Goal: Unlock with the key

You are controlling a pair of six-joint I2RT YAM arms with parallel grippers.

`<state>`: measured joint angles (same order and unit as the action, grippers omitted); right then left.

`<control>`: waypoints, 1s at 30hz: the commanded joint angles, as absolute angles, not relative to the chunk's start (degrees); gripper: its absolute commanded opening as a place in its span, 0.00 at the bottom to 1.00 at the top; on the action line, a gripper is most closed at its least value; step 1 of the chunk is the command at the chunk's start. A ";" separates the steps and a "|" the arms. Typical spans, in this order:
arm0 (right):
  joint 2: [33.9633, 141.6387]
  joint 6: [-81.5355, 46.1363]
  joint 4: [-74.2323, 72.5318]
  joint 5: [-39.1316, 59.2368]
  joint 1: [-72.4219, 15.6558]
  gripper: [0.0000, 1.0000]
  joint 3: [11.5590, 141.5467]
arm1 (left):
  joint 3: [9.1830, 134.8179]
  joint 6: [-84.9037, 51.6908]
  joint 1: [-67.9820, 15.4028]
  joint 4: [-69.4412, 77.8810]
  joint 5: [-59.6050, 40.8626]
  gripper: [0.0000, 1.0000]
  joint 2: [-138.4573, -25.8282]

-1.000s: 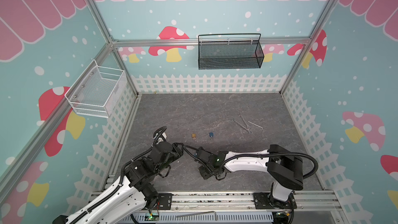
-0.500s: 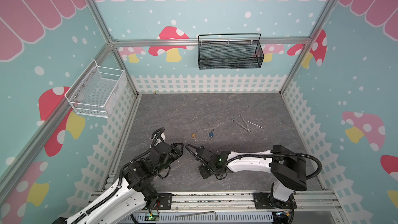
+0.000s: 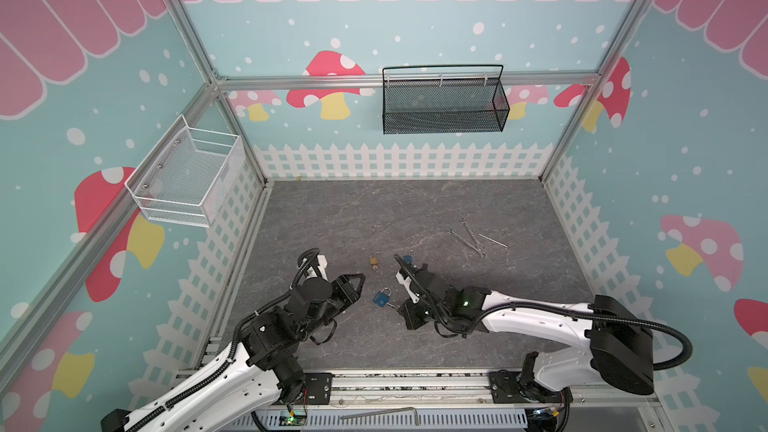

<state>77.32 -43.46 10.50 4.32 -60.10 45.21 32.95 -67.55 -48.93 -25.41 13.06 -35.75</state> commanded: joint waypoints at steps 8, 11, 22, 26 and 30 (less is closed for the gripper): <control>65.41 -46.11 5.32 11.34 -54.73 0.00 42.53 | 29.27 -64.53 -55.83 -2.42 16.81 0.51 -42.90; 64.26 -46.49 4.91 11.86 -54.23 0.00 43.30 | 29.28 -62.18 -57.42 3.21 16.38 0.51 -46.26; 62.02 -47.28 4.75 12.04 -53.70 0.00 44.03 | 30.62 -60.30 -59.06 8.66 15.47 0.43 -54.39; 61.87 -47.45 4.36 12.01 -53.70 0.00 44.03 | 30.06 -60.40 -59.15 10.23 15.29 0.33 -55.02; 62.14 -47.32 3.96 12.57 -53.70 0.00 44.03 | 29.72 -60.46 -59.13 10.94 15.64 0.24 -55.11</control>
